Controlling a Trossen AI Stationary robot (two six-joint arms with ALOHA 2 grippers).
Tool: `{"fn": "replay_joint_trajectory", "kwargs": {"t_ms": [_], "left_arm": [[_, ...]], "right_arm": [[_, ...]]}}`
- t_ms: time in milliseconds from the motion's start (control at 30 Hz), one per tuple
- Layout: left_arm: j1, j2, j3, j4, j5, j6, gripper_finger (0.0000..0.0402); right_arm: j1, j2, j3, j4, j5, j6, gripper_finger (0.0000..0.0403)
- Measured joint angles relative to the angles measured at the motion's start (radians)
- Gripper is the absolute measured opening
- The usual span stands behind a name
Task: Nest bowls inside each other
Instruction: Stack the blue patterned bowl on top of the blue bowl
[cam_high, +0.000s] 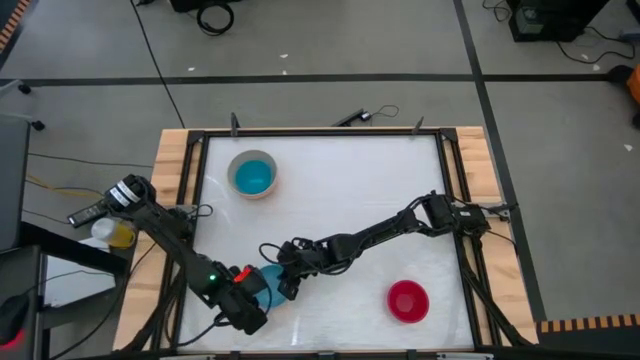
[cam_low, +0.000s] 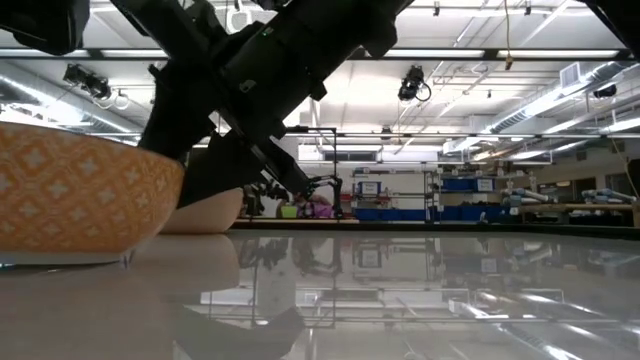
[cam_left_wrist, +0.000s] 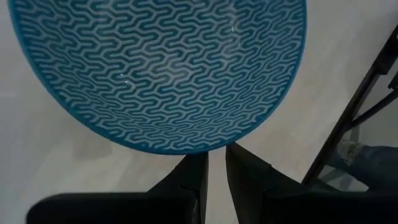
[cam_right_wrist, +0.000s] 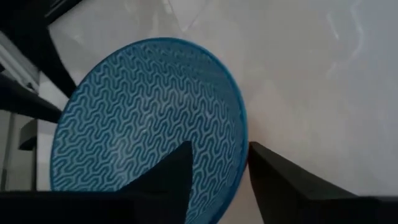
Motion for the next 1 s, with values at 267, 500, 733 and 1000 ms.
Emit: {"fn": "replay_joint_trajectory", "kwargs": {"t_ms": [267, 500, 733, 1000], "left_arm": [[0.027, -0.001, 0.001, 0.009, -0.006, 0.022, 0.0061], [0.027, -0.001, 0.0, -0.037, -0.024, 0.011, 0.0061], [0.018, -0.064, -0.002, -0.179, 0.027, -0.096, 0.0062], [0.021, -0.28, -0.002, -0.407, -0.01, -0.199, 0.0062]], "right_arm": [[-0.022, 0.0, 0.0, -0.011, 0.017, -0.001, 0.0055], [-0.027, 0.0, 0.001, -0.045, 0.053, -0.004, 0.0019], [-0.028, -0.008, 0.001, -0.065, 0.069, -0.023, 0.0019], [-0.074, -0.093, 0.001, -0.116, 0.21, -0.223, 0.0019]]}}
